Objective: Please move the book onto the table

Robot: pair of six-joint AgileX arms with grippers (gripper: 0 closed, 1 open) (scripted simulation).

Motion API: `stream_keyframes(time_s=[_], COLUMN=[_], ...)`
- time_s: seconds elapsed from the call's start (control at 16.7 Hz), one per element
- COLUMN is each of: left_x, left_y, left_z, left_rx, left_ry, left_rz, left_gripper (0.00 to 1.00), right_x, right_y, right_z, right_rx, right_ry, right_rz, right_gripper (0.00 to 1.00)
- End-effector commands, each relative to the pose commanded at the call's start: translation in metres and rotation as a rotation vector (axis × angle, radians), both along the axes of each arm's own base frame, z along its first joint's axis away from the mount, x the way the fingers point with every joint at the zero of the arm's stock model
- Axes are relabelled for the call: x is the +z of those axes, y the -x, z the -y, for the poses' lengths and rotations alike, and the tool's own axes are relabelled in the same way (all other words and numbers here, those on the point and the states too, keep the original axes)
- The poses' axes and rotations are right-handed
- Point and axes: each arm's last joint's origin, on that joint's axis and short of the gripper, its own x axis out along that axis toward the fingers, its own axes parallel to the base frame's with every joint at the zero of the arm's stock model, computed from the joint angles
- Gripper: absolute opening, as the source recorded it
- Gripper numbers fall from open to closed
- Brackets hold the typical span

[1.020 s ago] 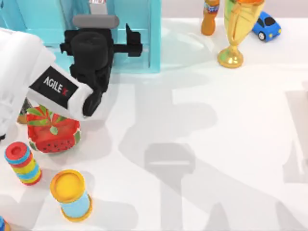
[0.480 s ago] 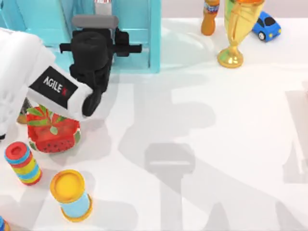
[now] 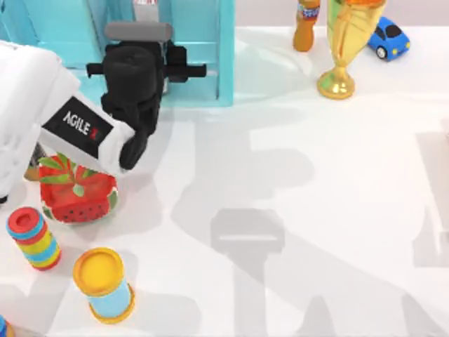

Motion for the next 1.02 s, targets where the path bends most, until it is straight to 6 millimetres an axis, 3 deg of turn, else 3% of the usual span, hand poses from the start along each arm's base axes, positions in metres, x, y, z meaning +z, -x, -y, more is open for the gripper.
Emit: stream_keyframes(time_s=[0.36,0.54,0.78,1.02], left_x=[0.001,0.015,0.069,0.145], left_y=[0.001,0.011,0.044,0.103], left_z=[0.002,0.008,0.015,0.013], left_rx=[-0.005,-0.005,0.006,0.016], left_ry=[0.0,-0.002,-0.001,0.008], left_rz=[0.0,-0.021,-0.04,-0.011], left_gripper=[0.0,0.0,0.0,0.0], right_x=[0.0,0.0,0.0,0.0], right_y=[0.0,0.0,0.0,0.0], right_z=[0.0,0.0,0.0,0.0], right_rx=[0.0,0.0,0.0,0.0], right_ry=[0.0,0.0,0.0,0.0], right_rz=[0.0,0.0,0.0,0.0], right_gripper=[1.0,1.0,1.0,1.0])
